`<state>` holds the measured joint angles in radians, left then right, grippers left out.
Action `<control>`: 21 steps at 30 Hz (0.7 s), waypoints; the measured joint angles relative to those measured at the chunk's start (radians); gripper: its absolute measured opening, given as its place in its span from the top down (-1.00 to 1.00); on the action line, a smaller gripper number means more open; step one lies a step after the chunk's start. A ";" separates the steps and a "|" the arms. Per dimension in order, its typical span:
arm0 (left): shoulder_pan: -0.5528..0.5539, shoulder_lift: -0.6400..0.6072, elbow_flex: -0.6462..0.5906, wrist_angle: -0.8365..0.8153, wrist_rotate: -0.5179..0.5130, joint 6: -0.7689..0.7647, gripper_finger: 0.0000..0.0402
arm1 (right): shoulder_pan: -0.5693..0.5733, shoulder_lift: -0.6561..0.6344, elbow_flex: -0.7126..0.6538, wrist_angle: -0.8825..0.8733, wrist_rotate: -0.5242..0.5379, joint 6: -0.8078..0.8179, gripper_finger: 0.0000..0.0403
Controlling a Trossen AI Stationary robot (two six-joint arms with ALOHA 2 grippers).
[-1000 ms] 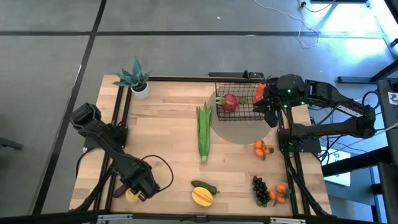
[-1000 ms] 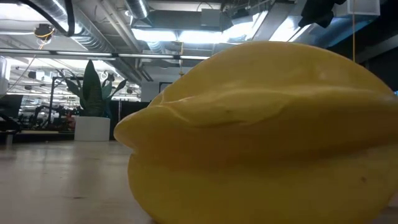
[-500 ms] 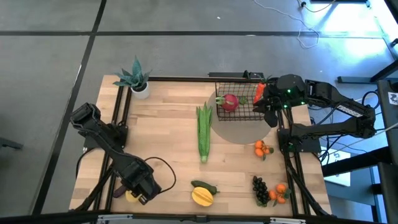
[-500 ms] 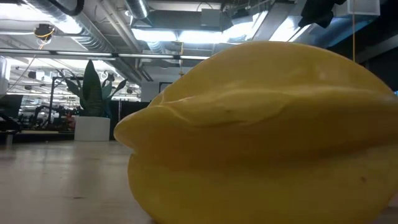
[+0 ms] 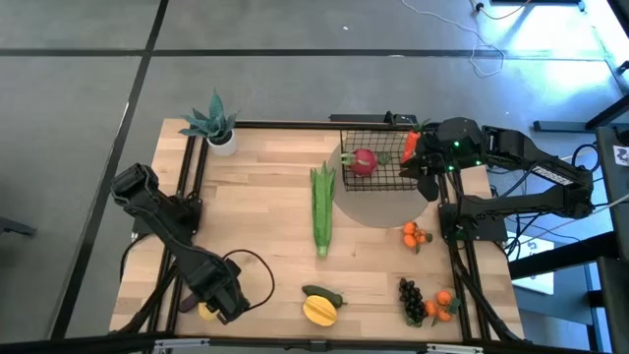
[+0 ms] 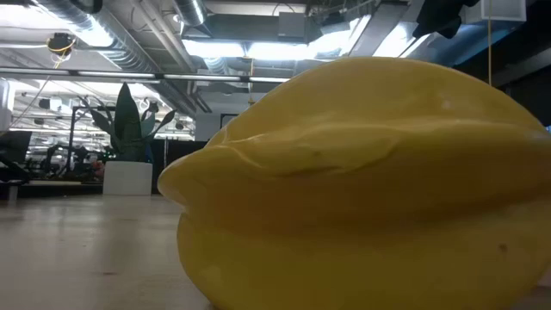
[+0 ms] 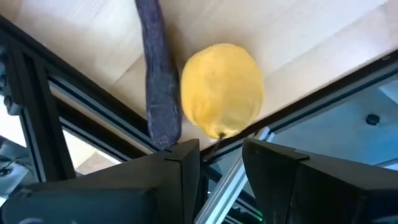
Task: Build produce basket
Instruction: Put the pear into the black wire basket
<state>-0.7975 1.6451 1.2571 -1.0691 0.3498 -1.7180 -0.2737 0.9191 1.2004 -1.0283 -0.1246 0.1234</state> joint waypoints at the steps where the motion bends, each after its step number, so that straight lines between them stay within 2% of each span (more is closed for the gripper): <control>1: 0.000 0.000 -0.007 0.001 0.005 0.000 0.45 | 0.000 0.000 0.000 0.000 0.000 0.000 0.38; 21: 0.000 0.001 -0.024 0.037 0.034 0.002 0.45 | 0.000 0.000 0.000 0.000 0.000 0.007 0.38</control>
<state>-0.7975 1.6459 1.2331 -1.0321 0.3840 -1.7164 -0.2733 0.9192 1.2003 -1.0283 -0.1246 0.1303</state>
